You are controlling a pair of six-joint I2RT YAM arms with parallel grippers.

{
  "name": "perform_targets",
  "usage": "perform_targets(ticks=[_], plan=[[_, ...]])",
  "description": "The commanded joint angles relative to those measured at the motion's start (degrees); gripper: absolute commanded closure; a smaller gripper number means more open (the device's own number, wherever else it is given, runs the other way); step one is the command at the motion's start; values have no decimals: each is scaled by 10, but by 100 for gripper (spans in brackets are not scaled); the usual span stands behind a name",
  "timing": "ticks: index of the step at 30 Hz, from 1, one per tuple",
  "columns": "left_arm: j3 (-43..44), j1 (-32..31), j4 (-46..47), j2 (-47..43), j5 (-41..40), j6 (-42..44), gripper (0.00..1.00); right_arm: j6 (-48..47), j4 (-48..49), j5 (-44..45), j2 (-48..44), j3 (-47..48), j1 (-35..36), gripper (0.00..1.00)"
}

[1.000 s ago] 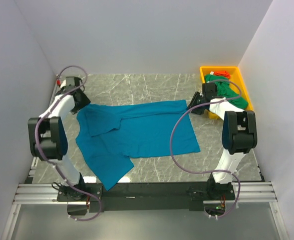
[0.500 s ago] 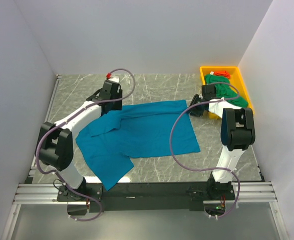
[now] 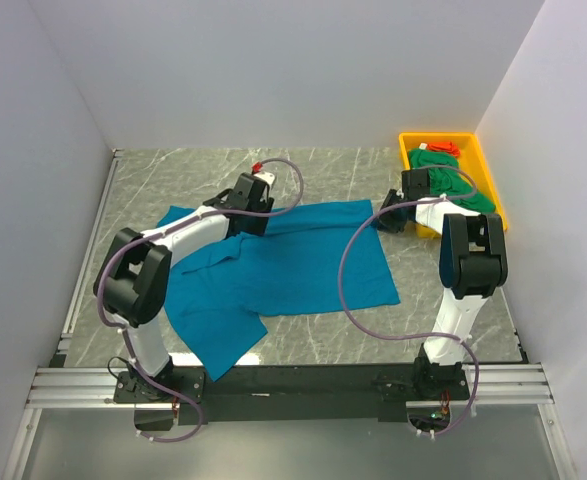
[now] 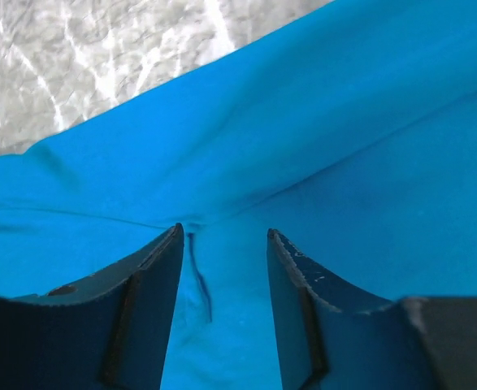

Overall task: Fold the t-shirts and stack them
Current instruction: Fold the tshirt

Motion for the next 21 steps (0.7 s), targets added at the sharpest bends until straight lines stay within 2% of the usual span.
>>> perform_targets(ticks=[1,8,11,17,21], plan=[[25,-11,28,6,15,25,50,-2,9,8,10,29,-3,69],[34,-38,36,38,-7,50,53,-4,-5,8,-16,32,-3,95],[41,-42,35,51,-20,52,56,-6,-14,8,-25,35,-3,100],[40,-43,45,68,-42,69,62,-3,-36,0,-32,45,-3,100],[39,-44,51,81,-64,97,71,-4,-43,-5,-34,54,-3,100]])
